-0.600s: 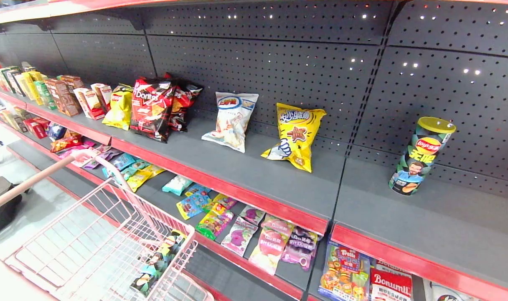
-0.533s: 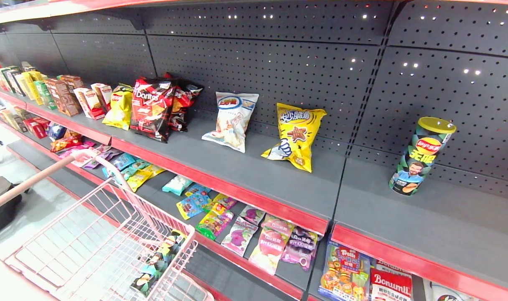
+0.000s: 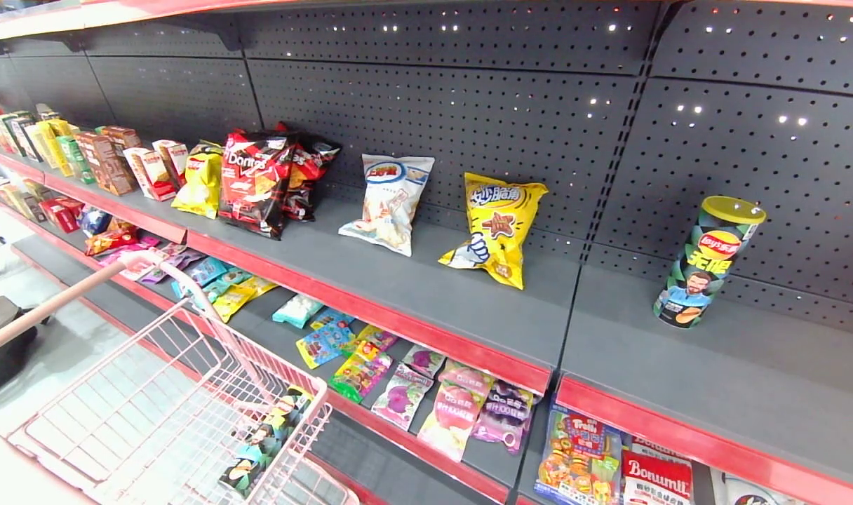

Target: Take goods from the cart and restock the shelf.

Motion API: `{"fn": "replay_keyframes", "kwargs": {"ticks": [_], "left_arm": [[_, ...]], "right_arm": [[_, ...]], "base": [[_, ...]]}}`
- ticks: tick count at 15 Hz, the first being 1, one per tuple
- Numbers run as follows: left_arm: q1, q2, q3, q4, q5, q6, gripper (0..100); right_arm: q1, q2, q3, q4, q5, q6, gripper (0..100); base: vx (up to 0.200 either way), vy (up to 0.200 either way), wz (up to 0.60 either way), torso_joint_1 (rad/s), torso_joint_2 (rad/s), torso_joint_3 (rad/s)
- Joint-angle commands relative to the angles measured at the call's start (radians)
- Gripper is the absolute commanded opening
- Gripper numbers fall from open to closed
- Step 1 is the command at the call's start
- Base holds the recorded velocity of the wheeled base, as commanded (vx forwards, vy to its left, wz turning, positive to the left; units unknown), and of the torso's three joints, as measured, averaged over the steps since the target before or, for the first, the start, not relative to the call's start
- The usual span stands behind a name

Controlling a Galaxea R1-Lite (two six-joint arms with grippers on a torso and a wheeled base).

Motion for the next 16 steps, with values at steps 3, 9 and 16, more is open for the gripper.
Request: {"fn": "replay_keyframes", "kwargs": {"ticks": [3,9,16], "left_arm": [[-0.001,-0.002,0.0,-0.01,-0.017,0.007,100],[0.01,0.751,-0.738,-0.045,0.159,-0.404,100],[0.22,1.125,-1.014,0.326,0.234,0.103,100]], "right_arm": [[0.0,0.0,0.0,0.0,0.0,0.0,100],[0.0,0.001,0.0,0.0,-0.001,0.001,100],[-0.001,0.0,0.0,-0.002,-0.001,0.009,100]], "base": [[0.0,0.0,0.0,0.0,0.0,0.0],[0.0,0.0,0.0,0.0,0.0,0.0],[0.0,0.0,0.0,0.0,0.0,0.0]]}}
